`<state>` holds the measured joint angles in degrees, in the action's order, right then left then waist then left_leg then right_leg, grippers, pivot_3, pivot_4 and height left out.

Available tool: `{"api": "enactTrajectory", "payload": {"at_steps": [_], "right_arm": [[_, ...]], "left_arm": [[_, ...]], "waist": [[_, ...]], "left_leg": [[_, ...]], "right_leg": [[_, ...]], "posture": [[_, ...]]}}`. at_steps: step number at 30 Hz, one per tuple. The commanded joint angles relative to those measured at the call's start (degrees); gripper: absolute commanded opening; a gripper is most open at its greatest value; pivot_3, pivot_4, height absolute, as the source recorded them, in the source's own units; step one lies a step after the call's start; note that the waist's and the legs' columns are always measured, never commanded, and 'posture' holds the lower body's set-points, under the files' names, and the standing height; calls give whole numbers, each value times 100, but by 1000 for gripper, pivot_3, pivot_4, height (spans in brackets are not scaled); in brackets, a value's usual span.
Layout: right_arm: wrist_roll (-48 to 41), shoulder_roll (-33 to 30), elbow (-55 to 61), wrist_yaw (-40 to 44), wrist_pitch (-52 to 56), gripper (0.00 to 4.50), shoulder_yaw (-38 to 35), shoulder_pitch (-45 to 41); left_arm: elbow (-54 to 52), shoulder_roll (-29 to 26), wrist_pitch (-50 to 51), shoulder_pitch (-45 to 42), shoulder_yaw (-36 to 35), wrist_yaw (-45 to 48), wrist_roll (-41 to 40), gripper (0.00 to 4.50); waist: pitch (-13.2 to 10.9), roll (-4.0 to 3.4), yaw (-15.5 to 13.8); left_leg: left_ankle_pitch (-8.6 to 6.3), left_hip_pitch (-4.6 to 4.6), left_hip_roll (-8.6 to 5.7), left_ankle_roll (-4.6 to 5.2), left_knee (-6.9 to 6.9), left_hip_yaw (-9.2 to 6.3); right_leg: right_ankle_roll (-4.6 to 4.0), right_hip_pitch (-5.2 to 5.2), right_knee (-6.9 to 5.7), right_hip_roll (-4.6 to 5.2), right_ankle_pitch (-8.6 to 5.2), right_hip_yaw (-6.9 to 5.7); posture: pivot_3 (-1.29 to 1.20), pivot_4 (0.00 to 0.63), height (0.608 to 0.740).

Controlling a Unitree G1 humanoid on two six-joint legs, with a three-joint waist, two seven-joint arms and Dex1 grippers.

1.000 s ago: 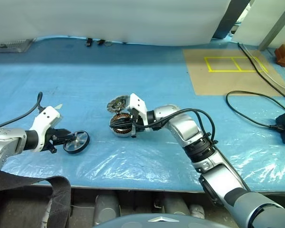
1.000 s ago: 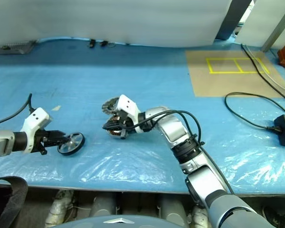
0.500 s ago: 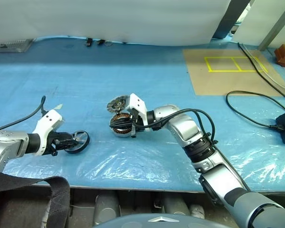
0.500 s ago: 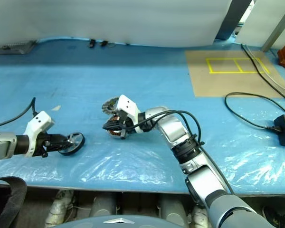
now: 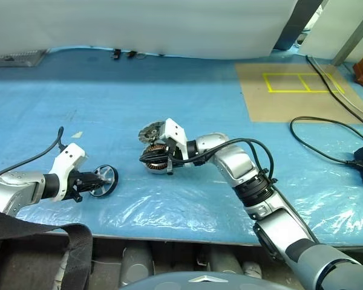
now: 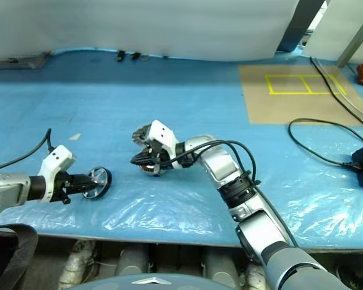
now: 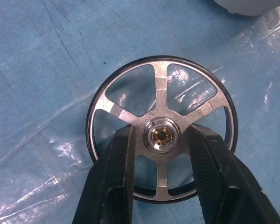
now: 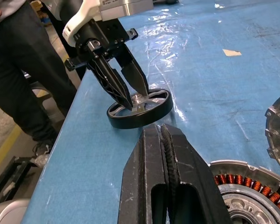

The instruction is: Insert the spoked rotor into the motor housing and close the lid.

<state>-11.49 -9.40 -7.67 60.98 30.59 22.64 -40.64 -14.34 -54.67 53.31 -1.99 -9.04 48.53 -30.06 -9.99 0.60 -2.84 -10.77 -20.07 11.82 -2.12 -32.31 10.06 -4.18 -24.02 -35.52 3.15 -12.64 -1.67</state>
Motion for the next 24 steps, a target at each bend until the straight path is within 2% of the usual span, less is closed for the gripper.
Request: {"api": "enactTrajectory", "payload": {"at_steps": [1, 4, 8, 12, 19, 24], "right_arm": [[-225, -7, 203, 51, -32, 0, -210, -143], [-320, -109, 309, 101, 34, 0, -306, -123], [-665, -267, 522, 137, 429, 0, -573, -131], [-963, -639, 771, 251, 720, 0, -834, -76], [-933, -1470, 638, 598, 707, 0, -853, -107], [-802, -1719, 423, 742, 592, 0, -760, -199]], "left_arm": [[-123, 266, 42, 46, -271, -144, -172, 1336], [-290, 402, 54, 172, -482, -221, -246, 1336], [-685, 890, 60, 292, -1128, -306, -825, 1336], [-1091, 1212, 182, 426, -1333, -509, -1206, 1336], [-1471, 1623, 204, -24, -907, -927, -1517, 1336], [-1235, 1717, 140, -696, -155, -934, -1337, 1336]], "waist": [[-1, -1, -13], [0, 0, -22], [-2, 6, -22], [-3, 13, 0], [-3, 14, -18], [-3, 13, -13]], "left_leg": [[0, 2, -1, 0, -2, 0], [0, 0, 0, 1, -6, -1], [0, -11, -1, 0, -2, -1], [0, -20, -1, -1, 1, -1], [0, -15, -2, 1, -5, 2], [0, -17, -4, 1, -8, 1]], "right_leg": [[0, 2, 0, 1, 0, 0], [1, 3, -1, 1, 0, 0], [0, 1, 10, 1, 0, -1], [-1, -6, 13, -8, 0, -6], [0, -4, 9, -8, 0, -6], [0, -5, 5, -8, 1, -4]], "posture": [[0, 150, 740], [0, 150, 740], [0, 150, 740], [0, 150, 740], [0, 150, 740], [0, 150, 740]]}}
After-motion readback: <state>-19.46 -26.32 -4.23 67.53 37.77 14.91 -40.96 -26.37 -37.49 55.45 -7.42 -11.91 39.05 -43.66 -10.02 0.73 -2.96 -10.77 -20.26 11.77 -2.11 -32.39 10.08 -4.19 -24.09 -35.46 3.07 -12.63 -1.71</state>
